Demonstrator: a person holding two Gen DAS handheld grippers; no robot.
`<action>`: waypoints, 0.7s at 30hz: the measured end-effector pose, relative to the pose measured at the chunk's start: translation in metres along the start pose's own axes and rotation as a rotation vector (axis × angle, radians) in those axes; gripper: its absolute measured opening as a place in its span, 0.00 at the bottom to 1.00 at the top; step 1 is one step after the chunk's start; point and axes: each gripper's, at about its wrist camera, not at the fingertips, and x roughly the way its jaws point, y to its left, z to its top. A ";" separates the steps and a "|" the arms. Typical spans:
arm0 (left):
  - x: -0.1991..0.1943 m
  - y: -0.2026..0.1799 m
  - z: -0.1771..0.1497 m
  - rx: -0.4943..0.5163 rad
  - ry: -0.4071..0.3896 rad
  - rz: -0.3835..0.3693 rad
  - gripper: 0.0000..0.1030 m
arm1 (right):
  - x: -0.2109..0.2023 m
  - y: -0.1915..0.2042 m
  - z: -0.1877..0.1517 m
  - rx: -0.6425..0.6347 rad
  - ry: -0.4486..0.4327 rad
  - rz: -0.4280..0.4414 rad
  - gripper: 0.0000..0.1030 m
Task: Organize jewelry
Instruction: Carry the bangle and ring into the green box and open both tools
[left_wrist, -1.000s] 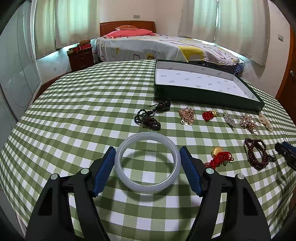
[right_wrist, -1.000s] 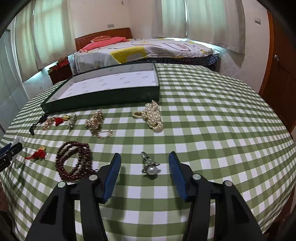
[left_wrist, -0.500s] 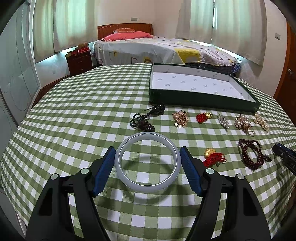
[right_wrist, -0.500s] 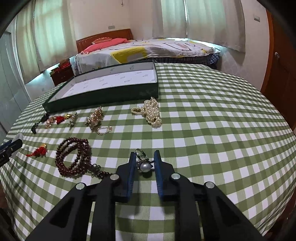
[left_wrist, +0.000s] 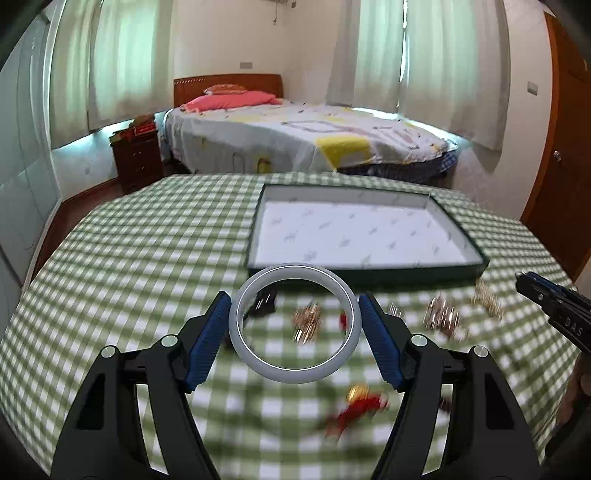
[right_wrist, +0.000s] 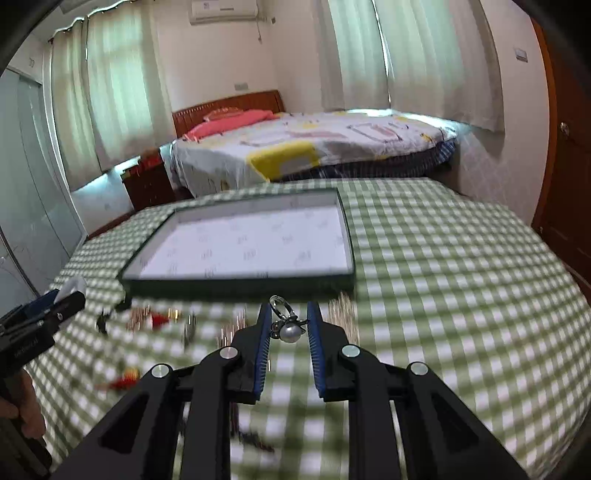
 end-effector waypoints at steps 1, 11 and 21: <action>0.007 -0.003 0.009 0.004 -0.008 -0.005 0.67 | 0.005 0.001 0.007 -0.005 -0.007 0.000 0.20; 0.099 -0.018 0.061 0.002 0.029 -0.029 0.67 | 0.079 -0.011 0.055 0.001 0.020 0.000 0.20; 0.165 -0.012 0.051 0.012 0.167 -0.019 0.67 | 0.133 -0.020 0.046 -0.021 0.157 -0.034 0.20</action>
